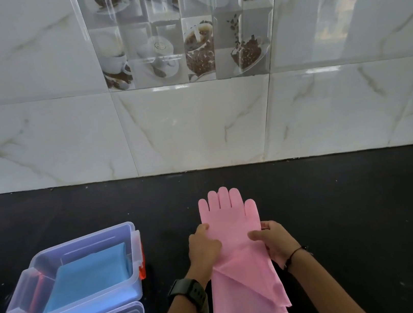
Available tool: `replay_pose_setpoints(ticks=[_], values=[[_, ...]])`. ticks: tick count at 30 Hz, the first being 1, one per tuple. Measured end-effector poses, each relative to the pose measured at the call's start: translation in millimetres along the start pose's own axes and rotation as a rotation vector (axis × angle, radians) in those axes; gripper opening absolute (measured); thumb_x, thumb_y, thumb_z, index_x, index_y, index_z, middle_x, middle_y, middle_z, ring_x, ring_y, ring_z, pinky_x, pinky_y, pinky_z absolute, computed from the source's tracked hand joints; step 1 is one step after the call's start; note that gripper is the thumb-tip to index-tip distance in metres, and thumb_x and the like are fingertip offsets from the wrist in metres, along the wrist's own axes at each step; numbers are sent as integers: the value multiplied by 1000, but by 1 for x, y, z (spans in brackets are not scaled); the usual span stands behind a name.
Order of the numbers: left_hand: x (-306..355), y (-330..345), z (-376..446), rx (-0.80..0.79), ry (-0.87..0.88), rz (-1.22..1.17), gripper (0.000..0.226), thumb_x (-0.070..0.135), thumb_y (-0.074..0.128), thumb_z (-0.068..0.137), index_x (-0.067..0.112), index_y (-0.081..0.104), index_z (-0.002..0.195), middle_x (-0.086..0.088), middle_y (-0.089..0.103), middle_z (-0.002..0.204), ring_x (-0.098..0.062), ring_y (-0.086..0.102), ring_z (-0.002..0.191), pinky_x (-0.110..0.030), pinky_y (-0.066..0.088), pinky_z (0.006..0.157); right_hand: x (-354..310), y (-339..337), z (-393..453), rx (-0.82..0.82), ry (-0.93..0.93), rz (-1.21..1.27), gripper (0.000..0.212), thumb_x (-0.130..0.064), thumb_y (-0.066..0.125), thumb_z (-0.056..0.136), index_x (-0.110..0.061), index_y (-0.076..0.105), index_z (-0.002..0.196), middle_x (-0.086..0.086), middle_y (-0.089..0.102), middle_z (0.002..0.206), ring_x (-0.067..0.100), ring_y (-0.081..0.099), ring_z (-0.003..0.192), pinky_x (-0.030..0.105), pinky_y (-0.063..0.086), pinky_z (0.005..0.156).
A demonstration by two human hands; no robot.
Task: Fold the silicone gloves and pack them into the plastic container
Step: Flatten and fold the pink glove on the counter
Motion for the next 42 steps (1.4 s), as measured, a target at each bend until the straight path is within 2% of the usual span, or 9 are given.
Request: replay_pose_setpoints(ticks=[11, 17, 23, 28, 30, 34, 37, 40, 42], values=[[-21, 2, -49, -73, 15, 256, 28, 9, 43, 94, 2, 66, 109, -13, 57, 124, -26, 59, 108, -37, 51, 97, 33, 4, -47, -24, 30, -419, 77, -5, 63, 81, -17, 17, 142, 12, 47, 131, 26, 57, 101, 35, 54, 79], [-23, -4, -58, -9, 113, 337, 19, 2, 42, 92, 13, 57, 91, -2, 54, 103, -11, 49, 87, -19, 44, 79, 33, 0, -62, 71, -72, -565, 65, -3, 54, 84, -14, 23, 139, -5, 47, 83, 13, 54, 74, 23, 49, 65], [-28, -3, -60, -102, 120, 392, 31, 0, 44, 91, 15, 59, 114, -3, 54, 119, -15, 53, 92, -25, 54, 87, 36, -5, -71, 73, -74, -730, 52, -3, 46, 88, -16, 28, 135, -7, 45, 79, 10, 53, 68, 24, 51, 63], [-31, 2, -64, -240, 163, 532, 40, 6, 42, 94, 20, 48, 131, -5, 49, 133, -16, 57, 90, -20, 53, 65, 33, -8, -74, 107, -77, -968, 57, -8, 49, 88, -18, 24, 138, 0, 57, 97, 12, 59, 79, 26, 55, 75], [-25, 2, -66, -297, 268, 631, 39, 10, 42, 95, 18, 46, 133, -6, 49, 133, -20, 58, 103, -26, 54, 81, 33, -10, -74, 126, -92, -1105, 57, -12, 50, 89, -19, 24, 139, 0, 57, 99, 10, 58, 79, 25, 54, 75], [10, -2, -73, -200, 695, 877, 30, 14, 45, 95, 13, 51, 125, -9, 50, 127, -21, 51, 113, -32, 46, 100, 12, -8, -75, 137, -486, -1396, 58, -20, 54, 90, -27, 27, 141, 3, 44, 134, 18, 47, 117, 30, 49, 94], [-10, 9, -68, -309, 868, 1158, 31, 7, 50, 91, 12, 52, 121, -7, 49, 129, -24, 47, 119, -38, 41, 106, 23, 3, -71, -131, -799, -1639, 50, -21, 48, 92, -30, 33, 138, 2, 25, 153, 25, 19, 141, 38, 24, 115], [23, 34, -49, -56, 778, 1155, 30, 22, 41, 95, 18, 47, 124, -8, 51, 129, -30, 47, 122, -48, 36, 110, 26, 2, -73, -296, -956, -1719, 50, -24, 55, 90, -30, 39, 137, -1, 39, 149, 21, 30, 140, 33, 14, 112], [67, 39, -33, 142, 542, 882, 35, 36, 23, 93, 19, 47, 112, -9, 51, 115, -34, 45, 109, -56, 31, 102, 24, 3, -73, -324, -1093, -1736, 52, -39, 78, 67, -34, 61, 116, -8, 66, 122, 13, 61, 116, 28, 40, 100]])
Point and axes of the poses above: each hand's wrist, its own z-axis towards the middle knuckle, its own y-axis out of the palm, x = y × z, the point moved 8 cm from there along z, towards the middle knuckle
